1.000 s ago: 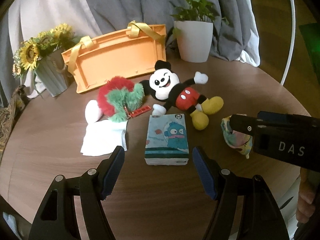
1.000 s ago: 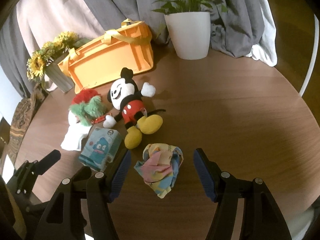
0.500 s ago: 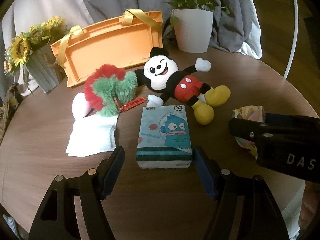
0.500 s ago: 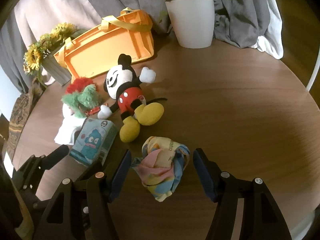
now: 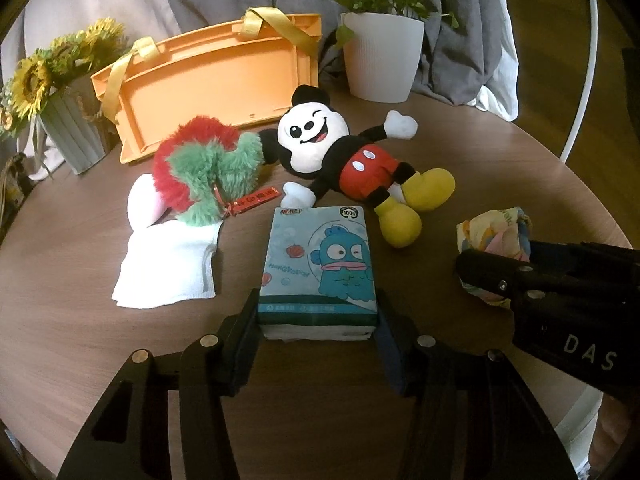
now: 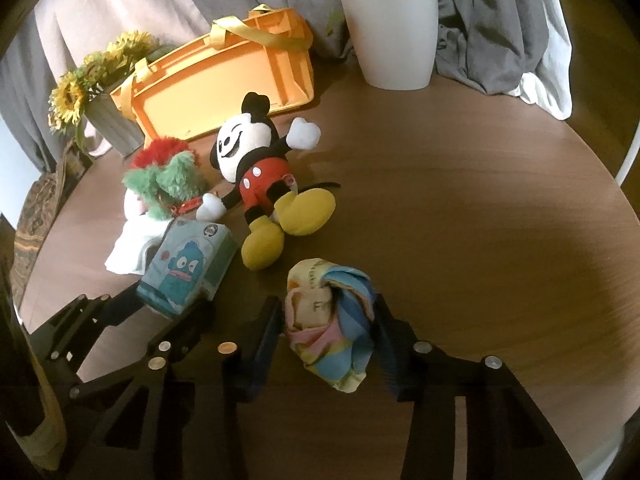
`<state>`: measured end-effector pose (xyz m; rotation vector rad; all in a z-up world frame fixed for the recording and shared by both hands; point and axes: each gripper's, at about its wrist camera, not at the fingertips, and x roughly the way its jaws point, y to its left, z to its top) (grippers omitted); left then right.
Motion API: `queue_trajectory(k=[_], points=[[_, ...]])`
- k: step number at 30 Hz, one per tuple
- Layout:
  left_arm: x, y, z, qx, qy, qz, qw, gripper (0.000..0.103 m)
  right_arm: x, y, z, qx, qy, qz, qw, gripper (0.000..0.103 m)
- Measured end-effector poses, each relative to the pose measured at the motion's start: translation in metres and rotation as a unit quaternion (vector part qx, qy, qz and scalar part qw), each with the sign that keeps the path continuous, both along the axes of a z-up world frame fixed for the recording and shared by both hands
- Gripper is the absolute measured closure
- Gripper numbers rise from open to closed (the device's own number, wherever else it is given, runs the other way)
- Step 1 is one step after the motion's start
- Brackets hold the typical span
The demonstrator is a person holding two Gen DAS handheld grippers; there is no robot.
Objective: Organize soft objects
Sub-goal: 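Close the left gripper on the tissue pack while the right gripper lifts the pastel cloth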
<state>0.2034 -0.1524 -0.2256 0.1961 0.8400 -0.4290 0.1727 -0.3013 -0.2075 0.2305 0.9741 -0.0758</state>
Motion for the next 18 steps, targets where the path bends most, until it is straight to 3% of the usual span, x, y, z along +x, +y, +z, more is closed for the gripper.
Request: queue_trajectory(k=[8,18], points=[[-0.008,0.012,0.015,-0.018,-0.003,0.033,0.9993,0.052,-0.004,0.001,0.005,0.000,-0.004,0.001,1.000,0.064],[-0.014,0.027,0.052,-0.038,-0.038,0.064,0.9965,0.052,-0.008,0.004,0.025,0.002,-0.022,0.009,1.000,0.064]])
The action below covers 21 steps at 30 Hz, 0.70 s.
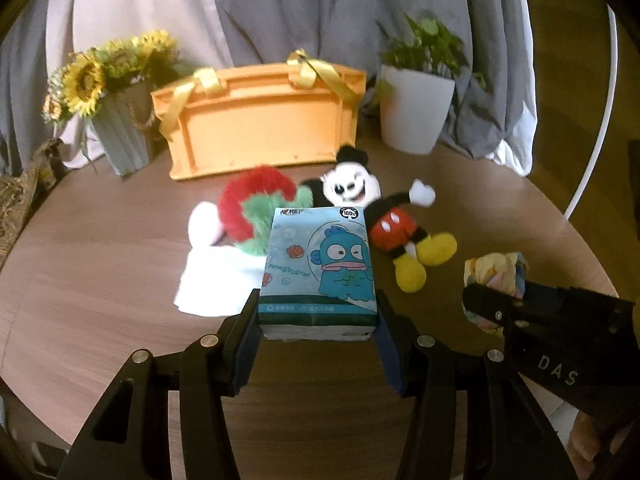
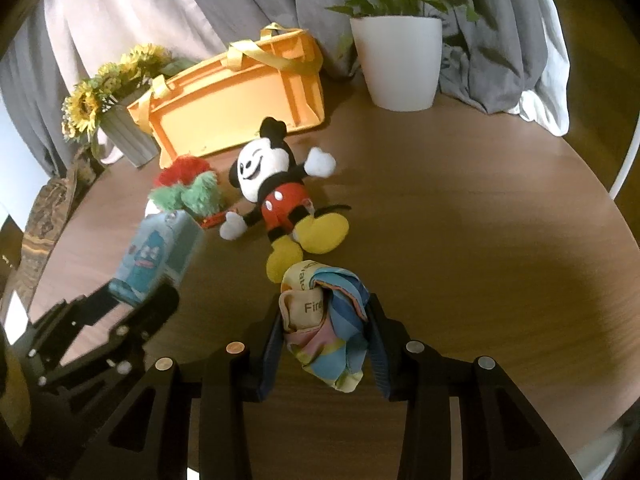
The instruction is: Organize soft objects
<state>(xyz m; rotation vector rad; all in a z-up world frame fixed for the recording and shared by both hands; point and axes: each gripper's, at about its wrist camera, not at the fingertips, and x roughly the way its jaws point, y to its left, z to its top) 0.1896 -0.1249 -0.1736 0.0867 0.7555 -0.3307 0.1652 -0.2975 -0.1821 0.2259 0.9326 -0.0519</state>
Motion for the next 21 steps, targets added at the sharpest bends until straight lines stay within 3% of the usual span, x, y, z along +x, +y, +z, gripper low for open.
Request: queue_trajectory(k=[21], points=[[-0.004,0.036,0.069,-0.026,-0.070,0.030,0.9968,0.052,0.002,0.024,0.070,-0.018,-0.075,0.017,0.997,0.064]])
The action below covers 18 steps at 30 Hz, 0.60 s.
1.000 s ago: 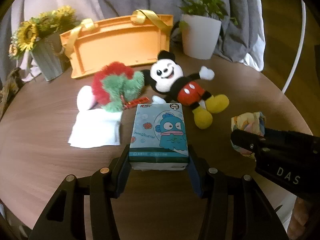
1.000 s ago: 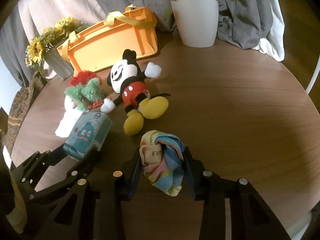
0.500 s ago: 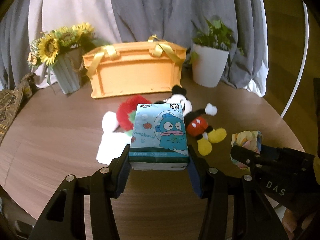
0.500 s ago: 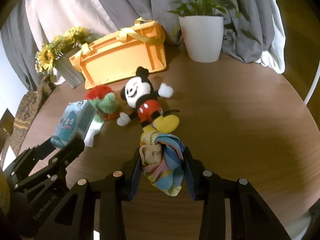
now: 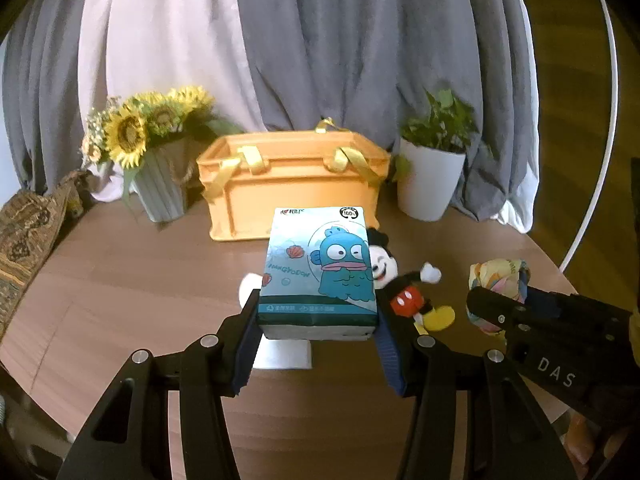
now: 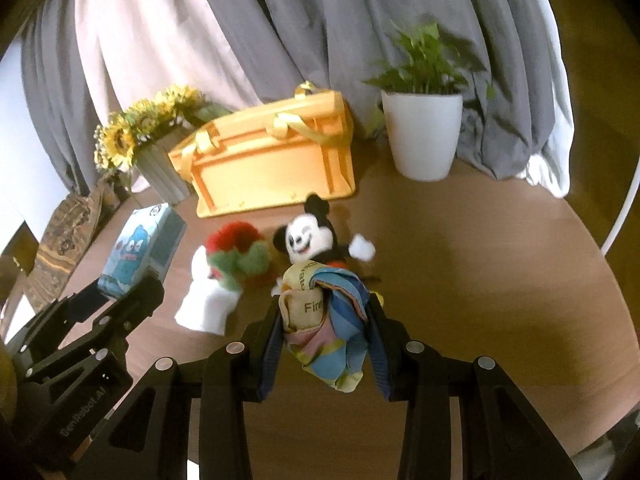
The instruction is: Organize soft objects
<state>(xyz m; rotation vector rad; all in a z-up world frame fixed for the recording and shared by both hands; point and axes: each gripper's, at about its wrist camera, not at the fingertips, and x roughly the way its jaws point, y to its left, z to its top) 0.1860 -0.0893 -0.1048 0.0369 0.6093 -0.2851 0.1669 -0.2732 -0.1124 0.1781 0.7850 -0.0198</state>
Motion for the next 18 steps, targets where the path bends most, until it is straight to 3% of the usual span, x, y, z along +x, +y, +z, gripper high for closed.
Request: queue_trajectory(k=[18], points=[[0.028,0.036,0.049,-0.013,-0.061,0.004,0.9981,0.052,0.030,0.034,0.050,-0.005,-0.065,-0.001,0.998,0.064]])
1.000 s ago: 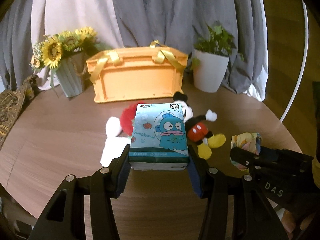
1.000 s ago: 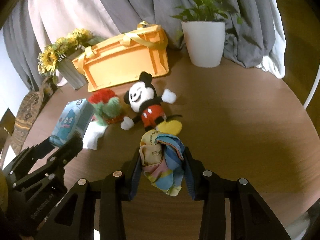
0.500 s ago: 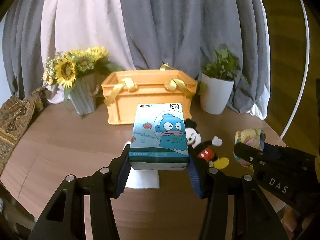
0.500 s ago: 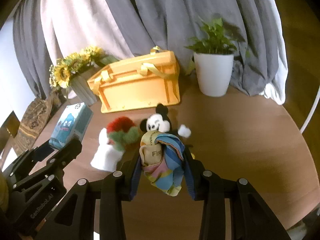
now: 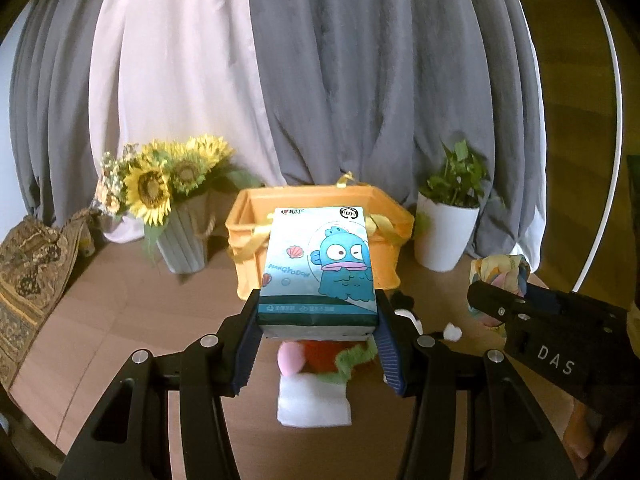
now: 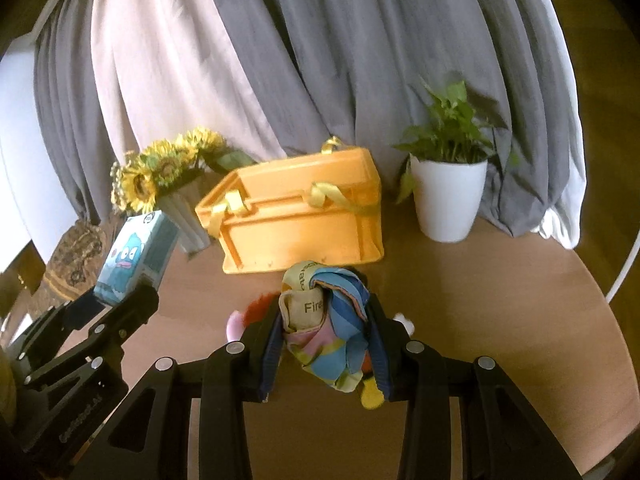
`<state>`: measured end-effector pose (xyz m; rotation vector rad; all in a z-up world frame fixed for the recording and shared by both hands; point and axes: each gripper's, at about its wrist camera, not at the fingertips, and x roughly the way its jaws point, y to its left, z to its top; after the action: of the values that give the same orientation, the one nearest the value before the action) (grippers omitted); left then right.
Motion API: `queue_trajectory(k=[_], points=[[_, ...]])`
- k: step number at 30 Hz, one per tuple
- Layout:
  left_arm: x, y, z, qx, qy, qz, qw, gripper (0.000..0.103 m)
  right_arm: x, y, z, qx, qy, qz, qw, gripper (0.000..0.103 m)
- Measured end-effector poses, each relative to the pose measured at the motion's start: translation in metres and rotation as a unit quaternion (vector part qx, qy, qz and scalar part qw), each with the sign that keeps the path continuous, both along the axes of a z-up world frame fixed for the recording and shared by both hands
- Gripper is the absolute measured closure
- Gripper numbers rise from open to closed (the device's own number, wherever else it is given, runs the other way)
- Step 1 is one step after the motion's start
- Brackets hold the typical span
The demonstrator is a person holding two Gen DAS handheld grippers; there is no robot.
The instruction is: Organize soft objects
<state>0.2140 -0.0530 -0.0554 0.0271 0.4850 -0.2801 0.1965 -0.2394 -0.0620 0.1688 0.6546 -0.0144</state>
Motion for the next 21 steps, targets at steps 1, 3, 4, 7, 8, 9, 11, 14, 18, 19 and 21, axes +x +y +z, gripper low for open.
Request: queue_trajectory(k=[1,3,4,7,8,9,11,14,18,19,21], points=[[0.002,0.002,0.002,-0.002,-0.003,-0.001,1.0000,0.052,0.002,0.002,0.003,0.000,-0.004,-0.001,1.000,0.064],[0.008,0.006,0.006,-0.003,-0.008,-0.003,1.0000,0.052,0.008,0.005,0.009,-0.002,-0.012,-0.004,1.000,0.064],[0.011,0.008,0.009,-0.004,-0.012,-0.005,0.9999,0.052,0.010,0.007,0.011,-0.002,-0.016,-0.005,1.000,0.064],[0.019,0.014,0.015,-0.005,-0.020,-0.008,0.9998,0.052,0.017,0.012,0.019,-0.003,-0.027,-0.008,1.000,0.064],[0.022,0.015,0.017,-0.006,-0.023,-0.010,0.9997,0.052,0.020,0.014,0.021,-0.003,-0.029,-0.009,1.000,0.064],[0.025,0.017,0.019,-0.007,-0.026,-0.011,0.9996,0.052,0.021,0.015,0.022,-0.004,-0.032,-0.010,0.999,0.064],[0.031,0.020,0.023,-0.008,-0.031,-0.017,0.9994,0.052,0.026,0.018,0.026,-0.005,-0.038,-0.014,0.999,0.064],[0.038,0.024,0.027,-0.010,-0.039,-0.026,0.9989,0.052,0.033,0.023,0.033,-0.007,-0.046,-0.020,0.999,0.064],[0.049,0.028,0.032,-0.012,-0.046,-0.042,0.9980,0.052,0.040,0.029,0.039,-0.010,-0.055,-0.032,0.998,0.063],[0.053,0.029,0.032,-0.012,-0.047,-0.046,0.9978,0.052,0.042,0.030,0.041,-0.011,-0.057,-0.035,0.998,0.064],[0.058,0.032,0.033,-0.013,-0.050,-0.053,0.9973,0.052,0.045,0.033,0.044,-0.013,-0.062,-0.042,0.997,0.064]])
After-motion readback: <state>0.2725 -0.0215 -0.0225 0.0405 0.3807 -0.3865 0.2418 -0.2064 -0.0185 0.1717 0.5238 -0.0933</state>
